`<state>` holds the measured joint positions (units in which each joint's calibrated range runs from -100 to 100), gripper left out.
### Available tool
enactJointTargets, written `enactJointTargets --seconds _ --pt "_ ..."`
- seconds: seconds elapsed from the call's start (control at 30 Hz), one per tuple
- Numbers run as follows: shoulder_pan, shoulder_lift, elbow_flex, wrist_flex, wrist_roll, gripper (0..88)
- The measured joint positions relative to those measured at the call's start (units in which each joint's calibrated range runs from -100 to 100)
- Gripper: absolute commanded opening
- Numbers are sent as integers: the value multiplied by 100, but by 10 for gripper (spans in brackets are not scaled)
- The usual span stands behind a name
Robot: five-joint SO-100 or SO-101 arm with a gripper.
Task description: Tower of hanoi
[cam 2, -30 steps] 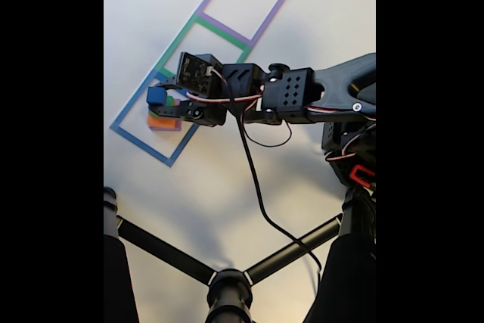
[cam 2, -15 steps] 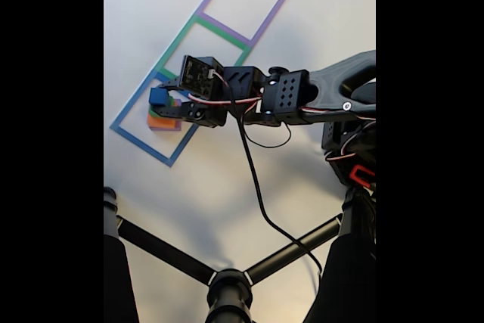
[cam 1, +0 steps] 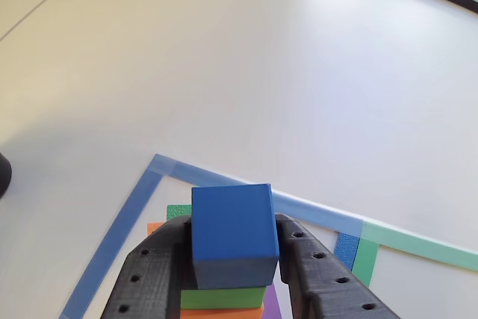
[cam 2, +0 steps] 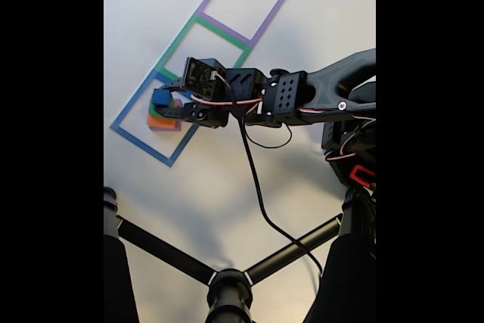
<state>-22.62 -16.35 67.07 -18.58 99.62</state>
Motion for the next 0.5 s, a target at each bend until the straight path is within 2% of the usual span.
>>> enactJointTargets --seconds 0.5 --pt "0 0 34 -136 -19 247"
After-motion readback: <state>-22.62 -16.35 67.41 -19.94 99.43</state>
